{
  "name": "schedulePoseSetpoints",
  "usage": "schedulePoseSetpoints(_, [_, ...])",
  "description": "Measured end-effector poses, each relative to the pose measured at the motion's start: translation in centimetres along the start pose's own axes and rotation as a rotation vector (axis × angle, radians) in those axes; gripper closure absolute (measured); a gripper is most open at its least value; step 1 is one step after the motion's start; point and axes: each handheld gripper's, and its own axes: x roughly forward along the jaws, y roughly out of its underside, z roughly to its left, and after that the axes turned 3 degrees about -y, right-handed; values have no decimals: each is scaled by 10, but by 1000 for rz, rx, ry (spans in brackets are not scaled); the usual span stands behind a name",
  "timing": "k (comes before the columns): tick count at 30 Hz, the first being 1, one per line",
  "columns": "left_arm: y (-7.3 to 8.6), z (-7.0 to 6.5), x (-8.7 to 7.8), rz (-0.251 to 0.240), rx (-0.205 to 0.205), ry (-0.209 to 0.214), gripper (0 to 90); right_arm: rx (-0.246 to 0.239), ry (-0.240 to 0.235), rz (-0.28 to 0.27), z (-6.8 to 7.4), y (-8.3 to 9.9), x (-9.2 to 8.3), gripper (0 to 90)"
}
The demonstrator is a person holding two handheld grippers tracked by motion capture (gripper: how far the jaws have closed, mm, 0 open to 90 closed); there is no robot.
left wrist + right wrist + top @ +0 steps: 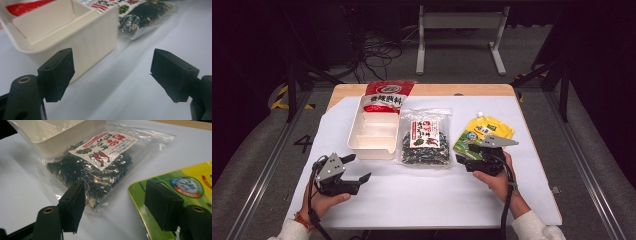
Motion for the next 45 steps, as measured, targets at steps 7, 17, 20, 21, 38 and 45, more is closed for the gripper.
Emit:
schedulePoseSetpoints(7, [6, -7, 6, 22, 29, 27, 181, 19, -19, 74, 0, -15, 37, 297])
schedulePoseSetpoints(17, [12, -14, 10, 50, 55, 50, 176, 94, -21, 182, -10, -29, 89, 219])
schedulePoseSetpoints(20, [12, -14, 10, 47, 57, 54, 175, 137, -14, 200, -16, -32, 97, 168])
schedulePoseSetpoints(21, [13, -15, 8, 50, 57, 57, 175, 174, -20, 213, -20, -32, 100, 150])
schedulePoseSetpoints(38, [14, -24, 17, 93, 80, 97, 164, 285, -161, 252, -31, -33, 102, 488])
schedulePoseSetpoints(45, [12, -26, 24, 100, 76, 124, 162, 243, -148, 229, -30, -34, 92, 737])
